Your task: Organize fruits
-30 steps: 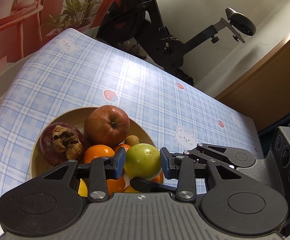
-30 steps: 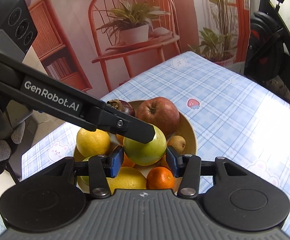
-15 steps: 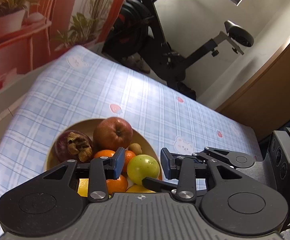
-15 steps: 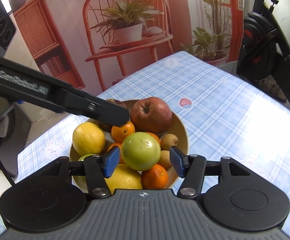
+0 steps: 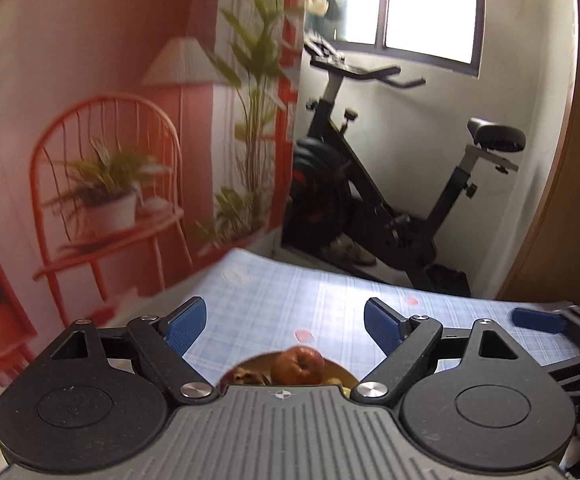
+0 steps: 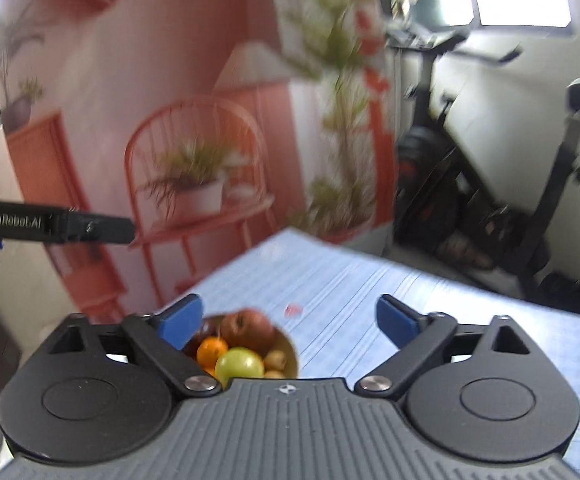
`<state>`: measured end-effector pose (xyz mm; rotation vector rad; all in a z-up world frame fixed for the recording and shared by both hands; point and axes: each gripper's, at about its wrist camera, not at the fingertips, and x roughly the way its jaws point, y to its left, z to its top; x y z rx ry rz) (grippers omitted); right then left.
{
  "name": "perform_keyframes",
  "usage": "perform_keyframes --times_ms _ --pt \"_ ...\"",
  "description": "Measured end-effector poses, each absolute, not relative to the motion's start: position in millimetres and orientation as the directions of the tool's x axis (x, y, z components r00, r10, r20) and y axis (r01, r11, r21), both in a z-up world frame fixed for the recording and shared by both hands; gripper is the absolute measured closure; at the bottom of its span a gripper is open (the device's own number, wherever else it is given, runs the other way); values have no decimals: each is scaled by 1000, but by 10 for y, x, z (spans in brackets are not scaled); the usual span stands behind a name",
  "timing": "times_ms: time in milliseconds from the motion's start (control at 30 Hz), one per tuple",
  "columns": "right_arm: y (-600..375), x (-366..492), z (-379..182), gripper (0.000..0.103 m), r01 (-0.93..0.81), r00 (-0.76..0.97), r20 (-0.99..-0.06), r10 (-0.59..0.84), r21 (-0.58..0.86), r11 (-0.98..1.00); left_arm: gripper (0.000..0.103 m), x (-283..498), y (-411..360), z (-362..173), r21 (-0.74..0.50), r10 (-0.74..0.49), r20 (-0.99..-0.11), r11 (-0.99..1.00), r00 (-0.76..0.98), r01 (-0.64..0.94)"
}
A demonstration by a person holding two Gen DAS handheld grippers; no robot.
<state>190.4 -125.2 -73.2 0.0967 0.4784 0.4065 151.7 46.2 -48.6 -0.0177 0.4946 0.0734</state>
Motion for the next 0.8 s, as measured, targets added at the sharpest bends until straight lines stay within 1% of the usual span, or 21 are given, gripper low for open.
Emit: perform_keyframes --times_ms 33,100,200,300,467,567,800 --pt "-1289 1846 -662 1 -336 826 -417 380 176 925 14 1444 422 -429 8 78 -453 996 888 -84" --pt "-1392 1700 -530 0 -287 858 -389 335 178 941 8 1288 352 -312 9 87 -409 996 908 -92" --pt "-1527 1557 -370 0 -207 886 -379 266 190 960 6 1110 247 -152 -4 71 -370 997 926 -78" --pt "-1642 1407 -270 0 -176 904 -356 237 196 965 6 1025 147 -72 14 72 -371 997 926 -72" --pt "-1800 1083 -181 0 -149 940 -281 192 169 974 6 903 -41 -8 65 84 -361 996 929 -65" --pt "-1882 972 -122 0 -110 948 -277 159 184 977 6 839 -114 18 66 69 -348 997 935 -49" --pt "-2052 809 -22 0 -69 949 -291 124 192 979 6 762 -199 34 23 23 -345 1000 938 -16"
